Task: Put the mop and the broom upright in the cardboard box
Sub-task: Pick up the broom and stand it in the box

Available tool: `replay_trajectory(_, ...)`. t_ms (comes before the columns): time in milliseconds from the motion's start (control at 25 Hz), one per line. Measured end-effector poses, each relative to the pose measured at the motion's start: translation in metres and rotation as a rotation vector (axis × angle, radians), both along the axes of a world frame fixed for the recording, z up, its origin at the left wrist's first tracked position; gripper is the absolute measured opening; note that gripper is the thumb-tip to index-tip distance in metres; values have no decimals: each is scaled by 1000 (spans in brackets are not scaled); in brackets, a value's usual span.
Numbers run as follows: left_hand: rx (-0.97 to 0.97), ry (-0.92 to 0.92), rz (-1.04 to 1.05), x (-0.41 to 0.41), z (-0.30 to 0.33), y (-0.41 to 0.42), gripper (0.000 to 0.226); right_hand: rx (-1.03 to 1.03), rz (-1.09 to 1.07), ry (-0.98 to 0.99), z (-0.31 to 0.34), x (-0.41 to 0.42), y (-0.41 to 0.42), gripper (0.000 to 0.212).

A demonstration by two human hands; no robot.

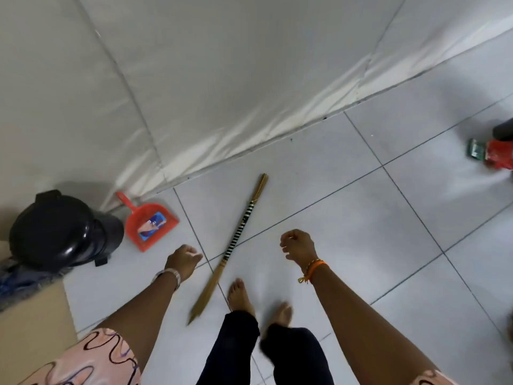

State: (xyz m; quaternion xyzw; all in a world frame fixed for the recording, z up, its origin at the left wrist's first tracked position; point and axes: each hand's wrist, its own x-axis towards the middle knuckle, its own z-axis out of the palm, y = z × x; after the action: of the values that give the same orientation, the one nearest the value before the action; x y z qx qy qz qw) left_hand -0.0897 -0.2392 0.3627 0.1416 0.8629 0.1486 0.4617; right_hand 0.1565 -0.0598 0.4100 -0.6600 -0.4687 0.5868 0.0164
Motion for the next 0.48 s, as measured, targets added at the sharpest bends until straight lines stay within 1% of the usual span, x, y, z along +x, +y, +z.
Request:
replay_trajectory(80, 44, -13, 39, 9, -30, 42, 24, -27, 38, -25, -38, -8, 37, 21)
replay_trajectory(160, 69, -45, 69, 17, -78, 74, 23, -72, 93, -18, -94, -17, 70, 20)
replay_trajectory(280, 69, -15, 80, 33, -176, 101, 25, -129, 175, -9, -190, -32, 107, 14)
replay_trajectory(400, 35, -1, 73, 47, -278, 116, 31, -171, 141, 16, -290, -53, 140, 11)
replay_trajectory(480, 7, 28, 69, 56, -358, 117, 40, -211, 111, 47, -372, -71, 157, 15)
